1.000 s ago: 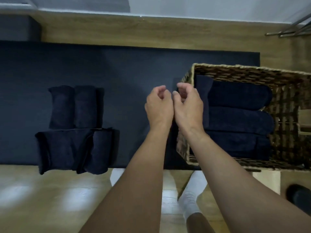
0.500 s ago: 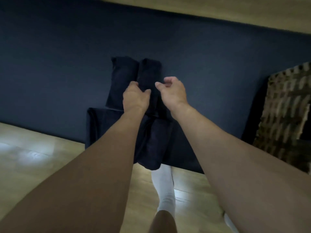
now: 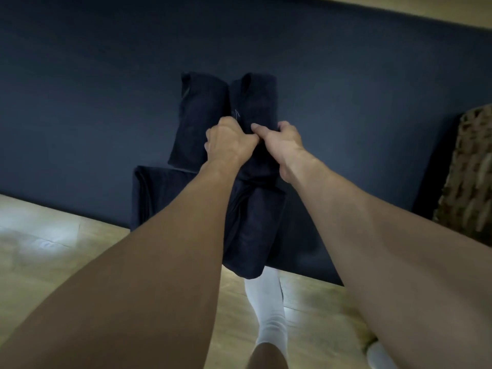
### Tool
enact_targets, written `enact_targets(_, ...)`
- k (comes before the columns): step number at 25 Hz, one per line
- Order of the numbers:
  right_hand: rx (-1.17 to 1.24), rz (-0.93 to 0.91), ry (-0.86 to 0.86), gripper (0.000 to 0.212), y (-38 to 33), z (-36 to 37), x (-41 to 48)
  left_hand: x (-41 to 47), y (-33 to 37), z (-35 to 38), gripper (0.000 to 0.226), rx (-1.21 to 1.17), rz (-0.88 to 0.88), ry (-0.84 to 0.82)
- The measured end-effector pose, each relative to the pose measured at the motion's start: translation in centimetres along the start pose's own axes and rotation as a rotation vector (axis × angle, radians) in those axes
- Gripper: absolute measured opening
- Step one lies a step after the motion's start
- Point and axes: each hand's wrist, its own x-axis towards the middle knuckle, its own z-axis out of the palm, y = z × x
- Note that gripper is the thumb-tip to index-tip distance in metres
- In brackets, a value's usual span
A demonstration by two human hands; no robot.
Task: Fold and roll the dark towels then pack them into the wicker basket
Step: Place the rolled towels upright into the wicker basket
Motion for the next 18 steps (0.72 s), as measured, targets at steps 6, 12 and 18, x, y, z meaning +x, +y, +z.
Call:
enact_targets(6,0.085,-0.086,0.11,0.06,-3.2,-7.7,-5.8,-6.7,6.0,0.1,0.04,-0.454,0.018,-0.106)
enact_targets(12,0.197,-0.198,0.255,0.043,-6.4,-21.5,-15.3,-17.9,17.1,3.3,0.029,-0.516,0.194,-0.106)
enact_targets(18,0.192,-0.219,0.413,0.046,-4.2,-37.0,-22.3,-29.3,26.2,11.4,0.03,-0.506,0.333,-0.235)
